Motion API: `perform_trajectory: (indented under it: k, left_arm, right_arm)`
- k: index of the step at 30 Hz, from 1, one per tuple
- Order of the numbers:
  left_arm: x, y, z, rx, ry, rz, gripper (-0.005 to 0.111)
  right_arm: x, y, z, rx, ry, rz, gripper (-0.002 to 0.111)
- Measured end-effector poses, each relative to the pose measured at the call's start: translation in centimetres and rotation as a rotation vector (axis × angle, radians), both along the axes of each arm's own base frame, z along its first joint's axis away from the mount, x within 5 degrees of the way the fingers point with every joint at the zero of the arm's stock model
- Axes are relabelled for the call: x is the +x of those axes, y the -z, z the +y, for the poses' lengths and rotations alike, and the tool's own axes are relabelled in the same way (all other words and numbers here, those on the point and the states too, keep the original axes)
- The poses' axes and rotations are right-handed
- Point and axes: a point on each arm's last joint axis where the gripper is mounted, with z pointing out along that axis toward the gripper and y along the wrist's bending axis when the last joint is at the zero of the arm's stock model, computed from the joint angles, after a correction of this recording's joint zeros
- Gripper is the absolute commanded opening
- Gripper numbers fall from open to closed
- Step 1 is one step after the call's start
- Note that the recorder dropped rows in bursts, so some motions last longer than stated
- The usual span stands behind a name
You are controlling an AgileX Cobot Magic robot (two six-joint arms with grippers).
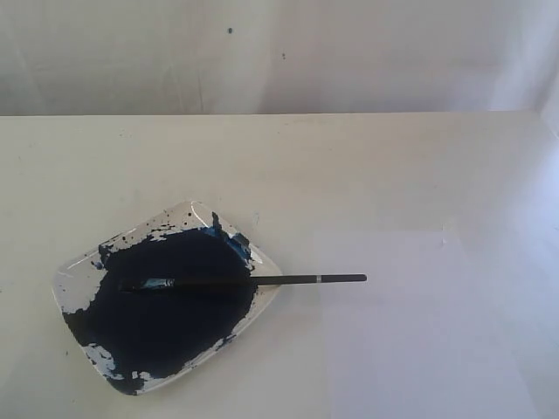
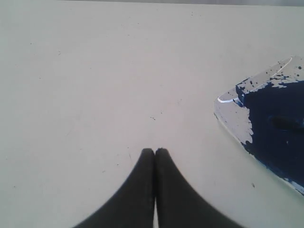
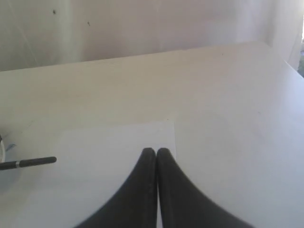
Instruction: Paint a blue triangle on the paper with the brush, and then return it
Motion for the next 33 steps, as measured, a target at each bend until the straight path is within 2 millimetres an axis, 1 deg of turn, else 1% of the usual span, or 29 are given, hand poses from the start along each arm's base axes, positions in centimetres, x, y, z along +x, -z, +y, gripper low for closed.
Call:
perform_trajectory:
  k: [5,12,15,17,18,19,22,26,30,33]
  left_arm:
    - [0.0,0.0,0.0,0.000,0.000,0.000,0.000]
    - [0.0,0.0,0.0,0.000,0.009,0.000,0.000]
    - [0.0,0.0,0.0,0.000,0.009,0.000,0.000]
    - [0.0,0.0,0.0,0.000,0.009,0.000,0.000]
    - [0.0,0.0,0.0,0.000,0.009,0.000,0.000]
    - [0.0,0.0,0.0,0.000,0.009,0.000,0.000]
    - [0.0,0.0,0.0,0.000,0.009,0.000,0.000]
    - [0.0,0.0,0.0,0.000,0.009,0.000,0.000]
    - [0.0,0.0,0.0,0.000,0.009,0.000,0.000]
    - [0.0,0.0,0.0,0.000,0.009,0.000,0.000]
  right_arm:
    - [0.2,-1.0,-0.1,0.020,0.010,-0.108,0.000]
    - [0.2,-2.9,-0.3,0.064,0.032,-0.311,0.000]
    - [0.1,-3.5,-0.4,0.170,0.041,-0.357,0.000]
    - [0.1,-3.6,-0.4,0.306,0.045,-0.344,0.000]
    - [0.1,-3.5,-0.4,0.372,0.046,-0.315,0.000]
    - [0.1,-3.4,-0.3,0.382,0.045,-0.267,0.000]
    - [0.7,-4.0,0.1,0.367,0.046,-0.065,0.000]
    - [1.9,-6.0,1.1,0.338,-0.001,0.131,0.000]
    - [3.9,-7.4,3.4,0.298,-0.173,0.315,0.000]
    - [5.9,-7.4,5.7,0.295,-0.328,0.447,0.000]
